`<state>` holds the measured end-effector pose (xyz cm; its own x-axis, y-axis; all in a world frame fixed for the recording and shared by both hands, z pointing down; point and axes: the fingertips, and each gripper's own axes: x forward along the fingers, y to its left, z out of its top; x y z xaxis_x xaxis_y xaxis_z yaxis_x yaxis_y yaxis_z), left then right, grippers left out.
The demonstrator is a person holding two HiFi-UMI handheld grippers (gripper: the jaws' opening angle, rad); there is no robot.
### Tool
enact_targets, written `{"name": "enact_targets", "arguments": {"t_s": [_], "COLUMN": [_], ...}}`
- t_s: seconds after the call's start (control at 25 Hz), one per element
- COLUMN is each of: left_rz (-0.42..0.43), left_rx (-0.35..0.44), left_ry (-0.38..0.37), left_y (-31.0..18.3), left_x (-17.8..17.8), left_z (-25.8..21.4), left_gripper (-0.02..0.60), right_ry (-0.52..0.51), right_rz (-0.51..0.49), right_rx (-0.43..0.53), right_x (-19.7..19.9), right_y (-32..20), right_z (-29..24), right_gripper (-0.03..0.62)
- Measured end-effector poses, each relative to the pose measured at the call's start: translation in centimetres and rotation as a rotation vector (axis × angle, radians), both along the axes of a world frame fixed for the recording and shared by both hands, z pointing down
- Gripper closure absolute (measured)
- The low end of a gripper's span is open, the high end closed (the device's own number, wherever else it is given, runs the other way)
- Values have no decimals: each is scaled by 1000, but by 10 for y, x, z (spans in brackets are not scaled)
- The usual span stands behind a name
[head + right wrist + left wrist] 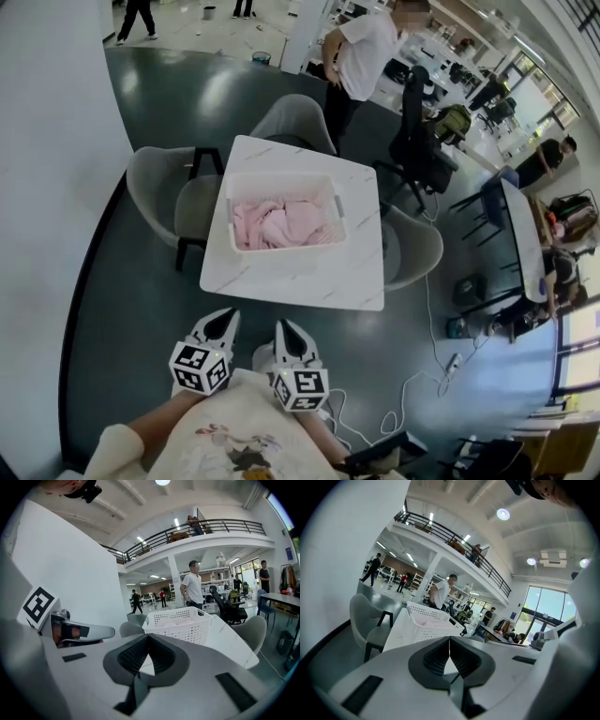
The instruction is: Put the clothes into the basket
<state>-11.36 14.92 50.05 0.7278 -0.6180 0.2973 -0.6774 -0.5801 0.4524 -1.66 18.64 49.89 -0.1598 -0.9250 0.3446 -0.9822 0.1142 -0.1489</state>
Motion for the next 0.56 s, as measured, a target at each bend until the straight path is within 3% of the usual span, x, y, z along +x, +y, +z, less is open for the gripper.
{"name": "enact_targets", "arguments": {"t_s": [0.56], "left_rz": [-51], "left_rx": [-55], "left_ry": [45], "left_y": [17], "left_x": [-36], "left_z": [3], "left_gripper": [571], "right_ry": [-31], "right_rz": [-73], "right_rx": [-34], "right_x": [-42], "right_y": [11], "right_z": [3], "right_gripper": [585]}}
